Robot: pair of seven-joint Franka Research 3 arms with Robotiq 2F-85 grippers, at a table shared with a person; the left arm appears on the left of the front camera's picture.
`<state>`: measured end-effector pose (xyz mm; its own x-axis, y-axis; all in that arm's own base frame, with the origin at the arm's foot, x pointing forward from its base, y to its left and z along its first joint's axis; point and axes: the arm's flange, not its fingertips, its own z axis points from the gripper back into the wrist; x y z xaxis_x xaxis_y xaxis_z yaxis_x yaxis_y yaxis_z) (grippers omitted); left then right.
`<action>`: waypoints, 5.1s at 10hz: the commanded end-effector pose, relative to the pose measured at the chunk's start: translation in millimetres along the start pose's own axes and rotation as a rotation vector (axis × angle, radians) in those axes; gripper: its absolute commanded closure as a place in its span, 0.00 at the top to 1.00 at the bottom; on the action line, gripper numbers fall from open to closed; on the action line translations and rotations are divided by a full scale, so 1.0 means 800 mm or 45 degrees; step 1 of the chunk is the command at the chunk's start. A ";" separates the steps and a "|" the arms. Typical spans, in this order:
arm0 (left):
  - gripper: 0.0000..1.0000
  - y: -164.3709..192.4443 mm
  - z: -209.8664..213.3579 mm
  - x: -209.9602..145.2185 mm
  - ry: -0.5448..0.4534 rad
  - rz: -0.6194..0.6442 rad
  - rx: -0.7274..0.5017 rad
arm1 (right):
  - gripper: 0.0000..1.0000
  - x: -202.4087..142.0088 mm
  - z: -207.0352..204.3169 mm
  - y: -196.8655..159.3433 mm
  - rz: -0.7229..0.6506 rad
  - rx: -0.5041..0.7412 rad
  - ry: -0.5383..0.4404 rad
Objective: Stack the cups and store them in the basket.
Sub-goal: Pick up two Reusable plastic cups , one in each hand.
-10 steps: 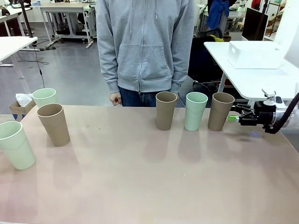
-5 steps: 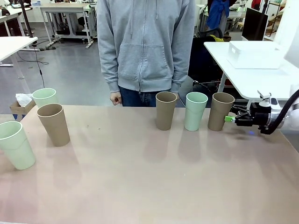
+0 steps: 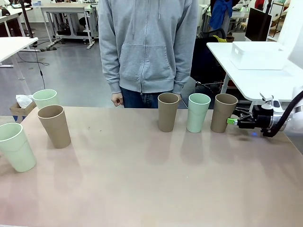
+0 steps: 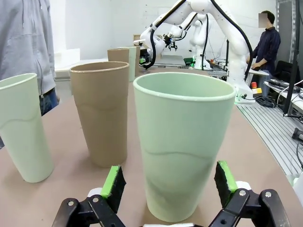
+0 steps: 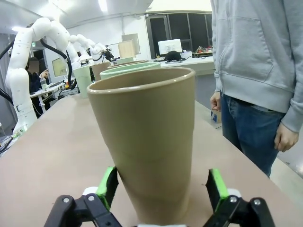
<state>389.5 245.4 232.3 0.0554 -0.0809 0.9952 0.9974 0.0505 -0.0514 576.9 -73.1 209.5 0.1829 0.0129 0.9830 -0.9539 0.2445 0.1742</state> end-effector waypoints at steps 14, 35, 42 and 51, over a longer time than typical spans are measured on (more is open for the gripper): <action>1.00 -0.012 -0.057 -0.024 -0.023 -0.075 -0.167 | 1.00 0.003 -0.015 0.001 -0.067 -0.050 -0.041; 1.00 -0.007 -0.098 -0.029 -0.149 -0.060 -0.179 | 1.00 0.002 -0.078 0.015 -0.099 0.096 -0.041; 0.62 -0.007 -0.095 -0.026 -0.158 -0.076 -0.183 | 0.60 0.001 -0.079 0.013 -0.113 0.112 -0.026; 0.84 0.009 -0.093 -0.023 -0.123 -0.004 -0.198 | 0.85 -0.002 -0.071 0.011 -0.080 0.101 -0.031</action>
<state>399.6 172.5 206.8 0.0608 0.0155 0.9980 0.9928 -0.1041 -0.0588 581.6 -16.4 206.1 0.2377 -0.0242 0.9710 -0.9568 0.1667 0.2384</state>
